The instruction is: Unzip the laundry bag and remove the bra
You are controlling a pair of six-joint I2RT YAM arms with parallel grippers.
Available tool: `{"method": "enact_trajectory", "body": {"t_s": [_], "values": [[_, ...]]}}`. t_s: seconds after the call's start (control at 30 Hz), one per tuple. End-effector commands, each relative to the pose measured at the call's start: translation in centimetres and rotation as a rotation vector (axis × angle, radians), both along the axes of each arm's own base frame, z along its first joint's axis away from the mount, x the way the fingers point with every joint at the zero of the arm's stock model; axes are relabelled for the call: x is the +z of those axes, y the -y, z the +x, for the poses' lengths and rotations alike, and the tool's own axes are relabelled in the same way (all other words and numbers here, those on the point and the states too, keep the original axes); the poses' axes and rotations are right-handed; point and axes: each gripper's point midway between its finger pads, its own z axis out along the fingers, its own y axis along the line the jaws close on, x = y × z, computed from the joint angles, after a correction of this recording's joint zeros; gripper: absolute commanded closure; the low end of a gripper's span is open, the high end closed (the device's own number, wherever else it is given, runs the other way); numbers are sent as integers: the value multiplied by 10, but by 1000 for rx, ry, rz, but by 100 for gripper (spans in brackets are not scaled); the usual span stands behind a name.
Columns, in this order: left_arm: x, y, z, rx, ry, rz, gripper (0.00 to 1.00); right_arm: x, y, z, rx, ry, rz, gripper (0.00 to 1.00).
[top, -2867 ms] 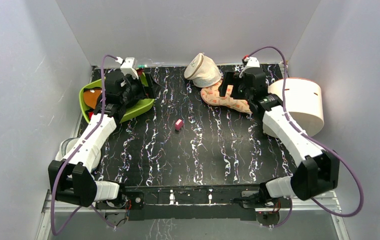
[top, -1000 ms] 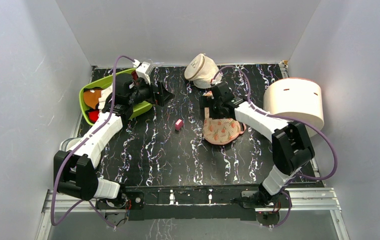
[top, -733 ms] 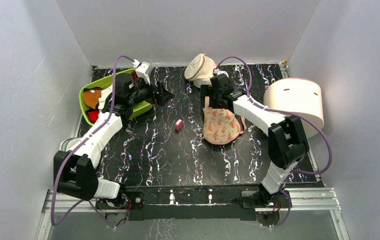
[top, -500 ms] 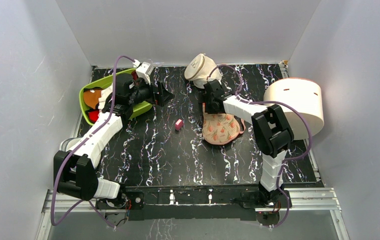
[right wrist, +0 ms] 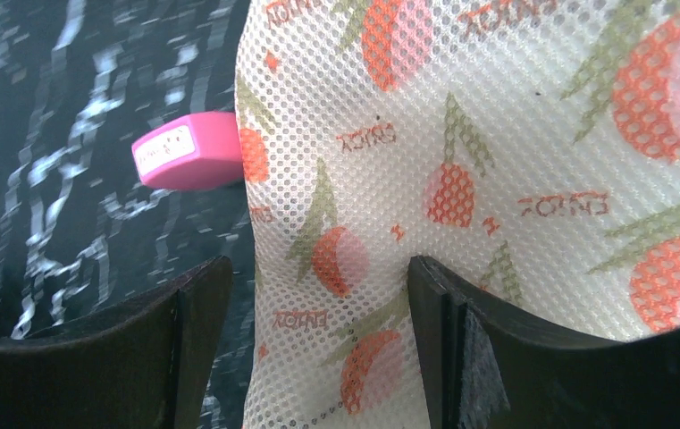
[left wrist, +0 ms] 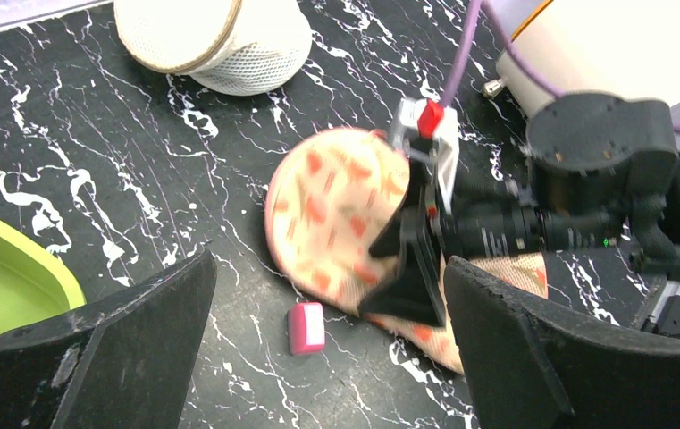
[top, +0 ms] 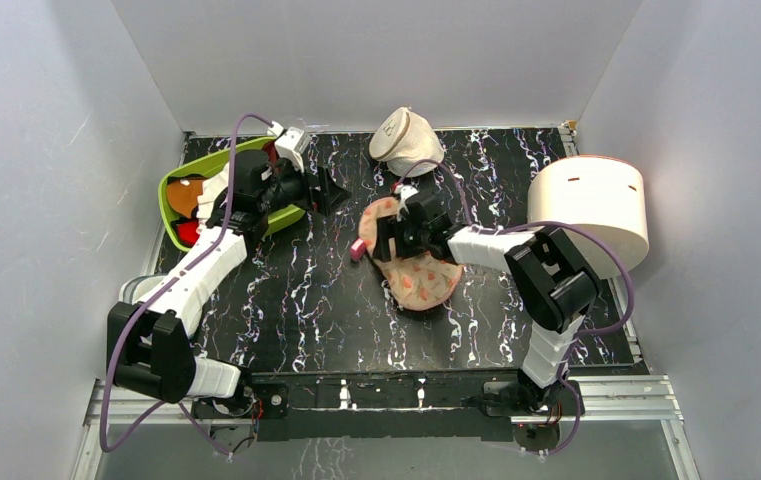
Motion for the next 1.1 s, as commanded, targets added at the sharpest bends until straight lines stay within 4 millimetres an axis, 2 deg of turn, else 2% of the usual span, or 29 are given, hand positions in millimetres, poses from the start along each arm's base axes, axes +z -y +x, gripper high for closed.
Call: {"method": "enact_trajectory", "body": {"t_s": [0.0, 0.07, 0.13, 0.23, 0.33, 0.43, 0.47, 0.5, 0.53, 0.57, 0.63, 0.73, 0.83, 0.9, 0.97, 1.0, 1.07], "values": [[22, 3, -5, -8, 100, 6, 2, 3, -46, -34, 230, -12, 131, 30], [19, 5, -8, -10, 118, 30, 2, 2, -61, -39, 275, -22, 144, 30], [8, 6, -10, 14, 110, 87, 2, 6, -79, -48, 338, -33, 190, 30], [8, 20, -22, -13, 111, 154, 2, 10, -97, -66, 441, -50, 233, 29], [10, 29, -43, -41, 122, 145, 2, 13, -99, -80, 508, -72, 257, 28], [10, 24, -60, -40, 97, 118, 2, 25, -87, -83, 506, -76, 240, 25], [11, 20, -65, -26, 92, 110, 2, 30, -78, -80, 472, -82, 220, 22], [12, 16, -70, -13, 91, 100, 2, 46, -68, -75, 435, -59, 215, 18], [13, 12, -76, 1, 93, 85, 2, 53, -57, -68, 385, -54, 197, 15], [14, 8, -82, 10, 99, 78, 2, 73, -42, -59, 325, -20, 198, 10], [19, 1, -93, 21, 125, 59, 2, 98, -10, -47, 223, 18, 200, 3], [20, -1, -111, -8, 148, 18, 2, 125, 35, -35, 88, 94, 160, 2], [14, 12, -138, -145, 186, -46, 2, 145, 72, -30, -39, 196, 63, 2], [3, 25, -158, -271, 199, -78, 2, 154, 99, -23, -168, 267, -10, 2], [-7, 38, -175, -398, 235, -72, 8, 168, 123, -22, -277, 346, -33, 2], [-15, 43, -180, -439, 253, -42, 12, 171, 130, -24, -307, 392, -21, 2], [-35, 54, -188, -544, 307, 74, 20, 190, 140, -31, -347, 489, 35, 2]]}}
